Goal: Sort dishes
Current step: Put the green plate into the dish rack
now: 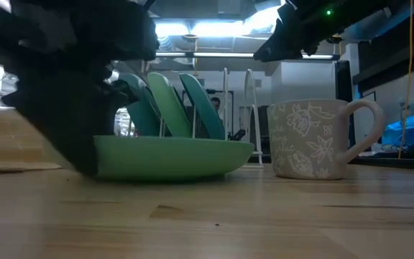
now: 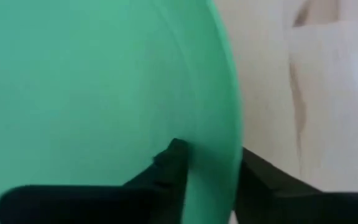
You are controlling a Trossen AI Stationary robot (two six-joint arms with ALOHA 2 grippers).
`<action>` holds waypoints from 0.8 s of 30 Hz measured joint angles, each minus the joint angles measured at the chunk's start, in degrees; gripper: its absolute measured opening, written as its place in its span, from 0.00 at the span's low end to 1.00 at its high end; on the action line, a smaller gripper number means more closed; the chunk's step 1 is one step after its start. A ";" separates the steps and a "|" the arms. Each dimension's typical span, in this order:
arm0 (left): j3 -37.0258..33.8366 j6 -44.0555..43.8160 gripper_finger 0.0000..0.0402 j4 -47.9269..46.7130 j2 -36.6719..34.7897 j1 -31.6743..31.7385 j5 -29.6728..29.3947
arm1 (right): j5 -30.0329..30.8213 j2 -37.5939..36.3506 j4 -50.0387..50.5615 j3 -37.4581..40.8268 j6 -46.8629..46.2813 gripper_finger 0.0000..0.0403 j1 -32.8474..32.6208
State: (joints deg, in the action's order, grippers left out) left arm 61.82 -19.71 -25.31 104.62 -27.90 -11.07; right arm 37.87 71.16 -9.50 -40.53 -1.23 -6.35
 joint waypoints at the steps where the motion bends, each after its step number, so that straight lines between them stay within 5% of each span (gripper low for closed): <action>1: 0.54 -0.01 0.18 0.00 0.00 0.02 0.19 | 0.00 -0.01 -0.32 0.00 0.01 0.48 0.00; 5: 3.29 -1.22 0.04 0.01 -0.16 0.02 -0.68 | 0.01 -0.95 -1.18 0.00 0.19 0.48 0.00; 24: 12.92 -16.61 0.00 -6.60 -11.35 0.18 -2.90 | 10.38 -16.95 -0.89 0.00 13.77 0.48 -0.04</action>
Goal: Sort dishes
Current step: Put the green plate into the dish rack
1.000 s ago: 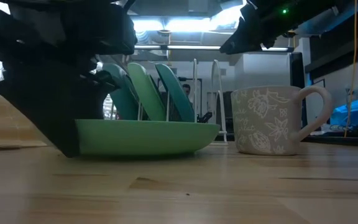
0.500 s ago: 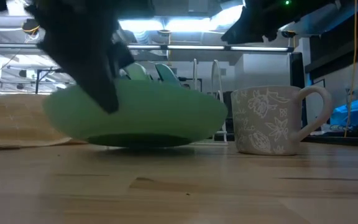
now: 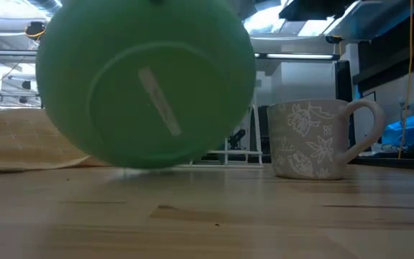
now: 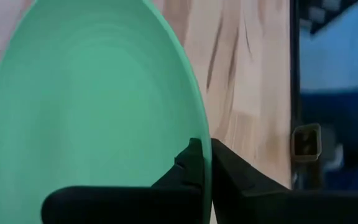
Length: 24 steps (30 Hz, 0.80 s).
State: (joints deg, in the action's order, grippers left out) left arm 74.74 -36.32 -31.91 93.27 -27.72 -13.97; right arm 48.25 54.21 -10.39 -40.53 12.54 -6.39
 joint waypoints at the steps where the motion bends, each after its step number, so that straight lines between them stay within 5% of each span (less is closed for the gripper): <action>1: 0.00 -1.02 0.00 0.40 -0.82 -0.04 -1.37 | 0.65 -0.91 0.03 -0.02 1.01 0.48 0.00; 11: 0.00 1.53 0.00 18.02 -7.61 1.30 -18.18 | 6.28 -8.44 0.31 0.00 7.63 0.48 0.02; 24: -0.41 5.65 0.00 38.15 -8.58 15.71 -20.94 | 6.70 -10.42 9.29 0.00 5.57 0.48 0.04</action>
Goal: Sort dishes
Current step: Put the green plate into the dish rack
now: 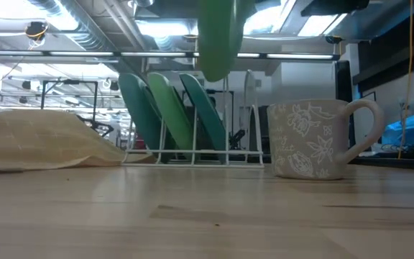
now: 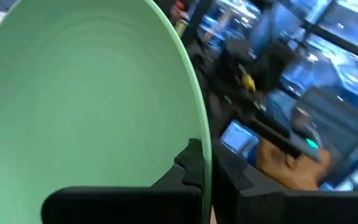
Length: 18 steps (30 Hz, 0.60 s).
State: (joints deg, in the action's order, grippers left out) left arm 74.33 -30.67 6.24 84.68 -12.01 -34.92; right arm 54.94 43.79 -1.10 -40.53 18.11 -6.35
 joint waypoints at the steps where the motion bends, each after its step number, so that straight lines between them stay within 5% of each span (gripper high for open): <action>1: -0.01 -0.12 0.00 0.52 0.00 1.16 0.35 | -0.16 0.20 1.81 0.00 -1.52 0.48 0.00; 9: -0.03 -0.16 0.00 9.88 0.02 8.28 8.07 | -3.65 1.37 16.53 0.02 -13.56 0.48 0.00; 18: -0.09 4.60 0.00 16.85 0.09 10.19 12.27 | -3.59 4.86 18.56 0.02 -16.55 0.48 0.00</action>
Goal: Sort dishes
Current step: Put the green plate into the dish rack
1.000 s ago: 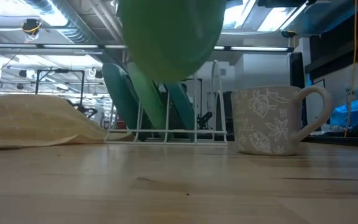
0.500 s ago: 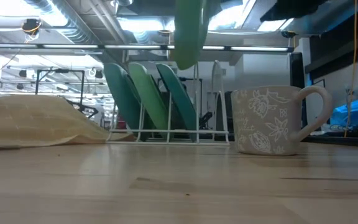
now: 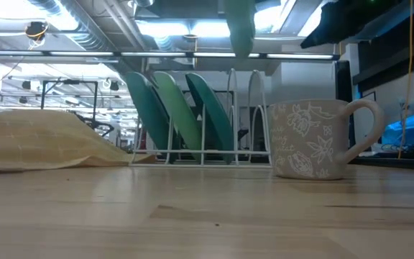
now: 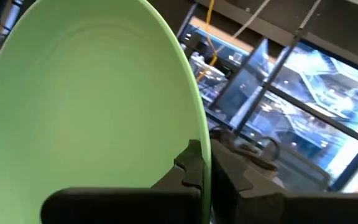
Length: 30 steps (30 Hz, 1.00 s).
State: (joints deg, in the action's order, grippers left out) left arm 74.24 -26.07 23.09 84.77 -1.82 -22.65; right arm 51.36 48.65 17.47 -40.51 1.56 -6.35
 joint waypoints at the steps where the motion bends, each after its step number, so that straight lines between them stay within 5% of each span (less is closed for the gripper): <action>1: 0.00 -0.01 0.00 -0.07 0.00 0.27 -0.06 | 0.04 0.60 -0.58 0.00 -0.02 0.48 0.00; 16: 0.02 -8.28 0.00 0.77 7.78 6.26 -2.31 | 0.00 7.12 -0.79 0.00 -0.02 0.48 -0.02; 30: 0.08 -12.50 0.01 -16.04 8.13 9.21 -5.88 | 0.00 7.80 -0.91 0.00 -0.02 0.48 -0.02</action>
State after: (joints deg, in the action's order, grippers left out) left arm 74.31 -38.58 7.05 92.90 7.39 -28.53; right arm 51.36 56.45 16.56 -40.51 1.54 -6.37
